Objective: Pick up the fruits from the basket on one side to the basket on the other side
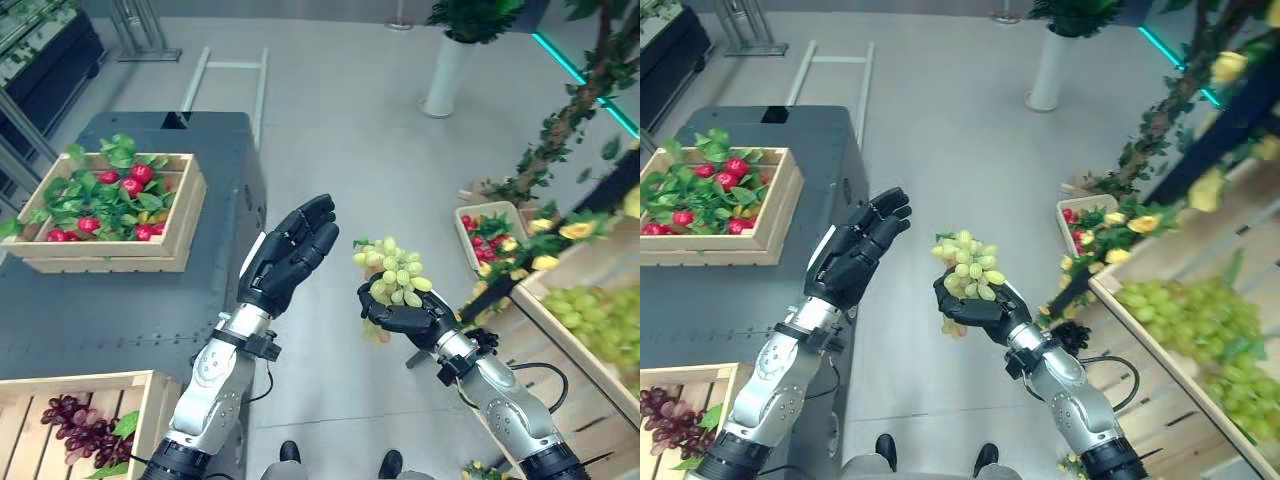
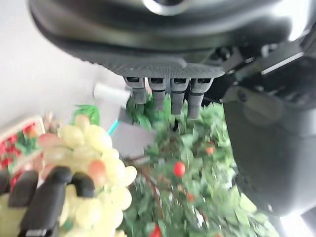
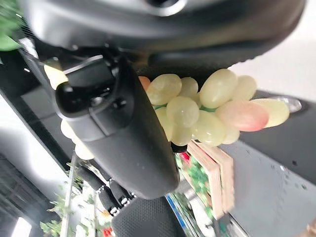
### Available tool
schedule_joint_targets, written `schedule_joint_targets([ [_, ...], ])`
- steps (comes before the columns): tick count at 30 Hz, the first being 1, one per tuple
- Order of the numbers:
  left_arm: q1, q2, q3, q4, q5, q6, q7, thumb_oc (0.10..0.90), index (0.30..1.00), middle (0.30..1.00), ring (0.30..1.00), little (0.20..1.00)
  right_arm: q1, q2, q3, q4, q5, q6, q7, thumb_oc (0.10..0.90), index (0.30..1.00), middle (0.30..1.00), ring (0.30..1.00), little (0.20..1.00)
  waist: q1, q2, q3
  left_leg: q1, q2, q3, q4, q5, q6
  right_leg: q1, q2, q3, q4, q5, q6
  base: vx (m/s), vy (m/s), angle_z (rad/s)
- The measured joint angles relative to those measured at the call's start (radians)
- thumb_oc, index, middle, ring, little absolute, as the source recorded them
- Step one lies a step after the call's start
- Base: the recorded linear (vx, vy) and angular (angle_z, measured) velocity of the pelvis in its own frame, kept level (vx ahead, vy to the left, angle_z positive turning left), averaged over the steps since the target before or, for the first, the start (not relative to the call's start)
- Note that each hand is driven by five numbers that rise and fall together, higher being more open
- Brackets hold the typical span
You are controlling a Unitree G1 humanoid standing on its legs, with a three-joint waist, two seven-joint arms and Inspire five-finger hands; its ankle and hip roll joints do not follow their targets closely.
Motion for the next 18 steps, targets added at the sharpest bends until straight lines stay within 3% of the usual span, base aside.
schedule_joint_targets([
  [3,0.0,-0.009,-0.001,0.0,-0.035,-0.002,-0.005,0.8,0.9,0.9,0.9,0.9,0.004,-0.002,-0.013,-0.01,-0.001,-0.006,0.0,0.4,0.3,0.3,0.3,0.3,-0.013,0.003,-0.003,-0.005,0.015,-0.019,0.0,0.003,-0.008,-0.029,0.022,0.034,-0.003,0.001,-0.025,-0.01,-0.044,-0.38],
  [5,-0.001,-0.009,-0.002,-0.001,-0.051,-0.002,-0.005,0.8,0.9,0.9,0.9,0.9,0.004,-0.002,-0.014,-0.016,-0.001,-0.007,0.0,0.4,0.3,0.3,0.3,0.3,-0.014,0.009,-0.007,-0.01,0.005,-0.081,-0.005,-0.002,-0.008,-0.059,0.031,0.081,0.0,0.013,-0.034,0.06,0.069,-0.59],
  [8,0.006,-0.014,-0.003,-0.001,-0.053,-0.002,-0.002,0.8,0.9,0.9,0.9,0.9,0.007,-0.003,-0.013,-0.019,-0.001,-0.007,0.002,0.4,0.3,0.3,0.3,0.3,0.0,0.009,-0.007,-0.002,-0.029,-0.272,0.012,-0.016,0.005,-0.087,0.028,0.21,0.001,0.042,-0.034,0.07,0.148,-0.94],
  [10,0.008,-0.018,-0.002,-0.002,-0.053,-0.002,-0.002,0.8,0.9,0.9,0.9,0.9,0.007,-0.007,-0.013,-0.019,-0.001,-0.007,0.002,0.4,0.3,0.3,0.3,0.3,-0.003,0.009,-0.007,-0.006,-0.057,-0.336,0.049,-0.04,0.023,-0.089,0.0,0.276,0.001,0.053,-0.025,0.09,0.248,-0.93],
  [11,0.008,-0.021,-0.002,-0.003,-0.054,-0.002,-0.005,0.8,0.9,0.9,0.9,0.9,0.007,-0.01,-0.014,-0.023,-0.001,-0.007,0.002,0.4,0.3,0.3,0.3,0.3,-0.004,0.01,-0.007,0.004,-0.096,-0.415,0.025,-0.07,0.04,-0.092,-0.02,0.316,0.001,0.059,-0.013,0.07,0.263,-0.85],
  [13,0.005,-0.02,0.003,-0.008,-0.054,0.0,-0.021,0.8,0.9,0.9,0.9,0.9,0.011,-0.024,-0.023,-0.041,-0.002,-0.006,0.003,0.4,0.3,0.3,0.3,0.3,-0.014,0.033,-0.012,0.016,-0.117,-0.417,-0.024,-0.056,0.049,-0.094,-0.021,0.33,0.001,0.067,0.015,0.07,0.275,-0.87],
  [18,0.003,-0.016,0.005,-0.01,-0.073,0.008,-0.048,0.8,0.9,0.9,0.9,0.9,0.054,0.032,-0.027,-0.098,-0.001,-0.007,0.004,0.4,0.3,0.3,0.3,0.3,-0.035,0.004,-0.029,0.032,-0.162,-0.38,-0.024,-0.055,0.085,-0.095,-0.065,0.322,0.001,0.074,0.033,0.03,0.251,-0.24],
])
